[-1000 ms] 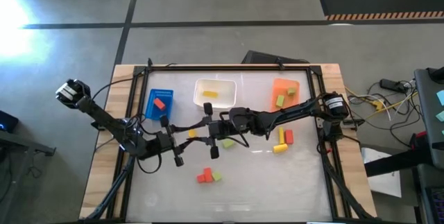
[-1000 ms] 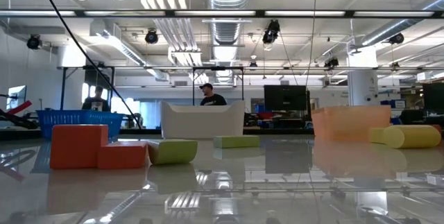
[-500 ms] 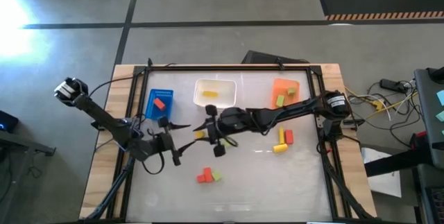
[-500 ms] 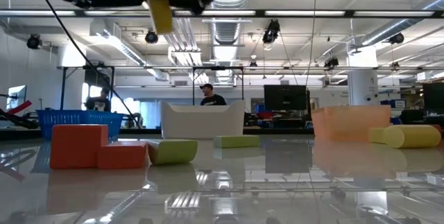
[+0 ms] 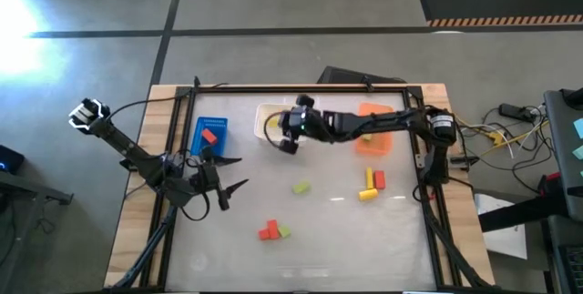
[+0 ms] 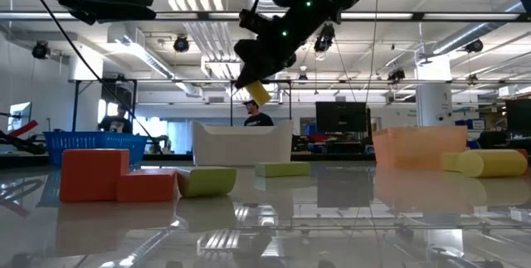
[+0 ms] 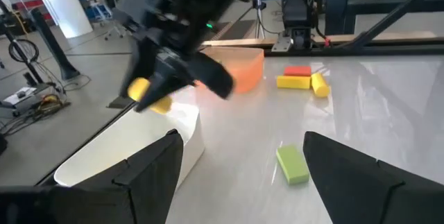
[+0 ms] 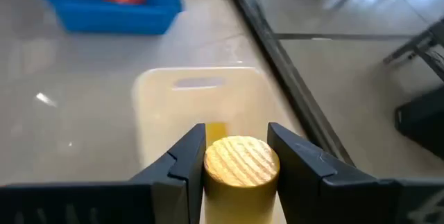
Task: Sort & place blocks by color
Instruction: Put the bottom left yellow block into the white bin, then put the top green block into the orange bin
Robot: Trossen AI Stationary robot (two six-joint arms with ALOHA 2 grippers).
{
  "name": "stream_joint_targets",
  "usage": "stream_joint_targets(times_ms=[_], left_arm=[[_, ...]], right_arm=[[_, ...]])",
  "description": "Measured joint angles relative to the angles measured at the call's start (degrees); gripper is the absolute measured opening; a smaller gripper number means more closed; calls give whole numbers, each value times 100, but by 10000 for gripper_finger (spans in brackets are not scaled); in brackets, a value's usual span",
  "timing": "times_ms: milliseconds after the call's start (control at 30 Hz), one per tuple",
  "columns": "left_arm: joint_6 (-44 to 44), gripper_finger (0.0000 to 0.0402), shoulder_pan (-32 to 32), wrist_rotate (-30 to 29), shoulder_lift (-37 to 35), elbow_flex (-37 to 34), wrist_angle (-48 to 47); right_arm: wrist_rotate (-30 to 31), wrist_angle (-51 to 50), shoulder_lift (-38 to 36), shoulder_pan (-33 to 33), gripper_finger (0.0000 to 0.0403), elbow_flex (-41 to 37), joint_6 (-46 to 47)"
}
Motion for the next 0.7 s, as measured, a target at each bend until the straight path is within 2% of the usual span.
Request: stream_joint_targets(times_ms=[133,300,467,700], left_arm=[[99,281,0,2,0,0,6],[170,281,5,-4,9,0,36],[173,281,5,-11,11,7,39],[173,281,5,-13,11,7,49]], right_arm=[[-66,33,0,-353,119,-3,-38],[-921,17,0,-774,119,-103,257],[-1009,47,0,-834,119,-247,359],[-1009,379,0,-817,196,-404,367]])
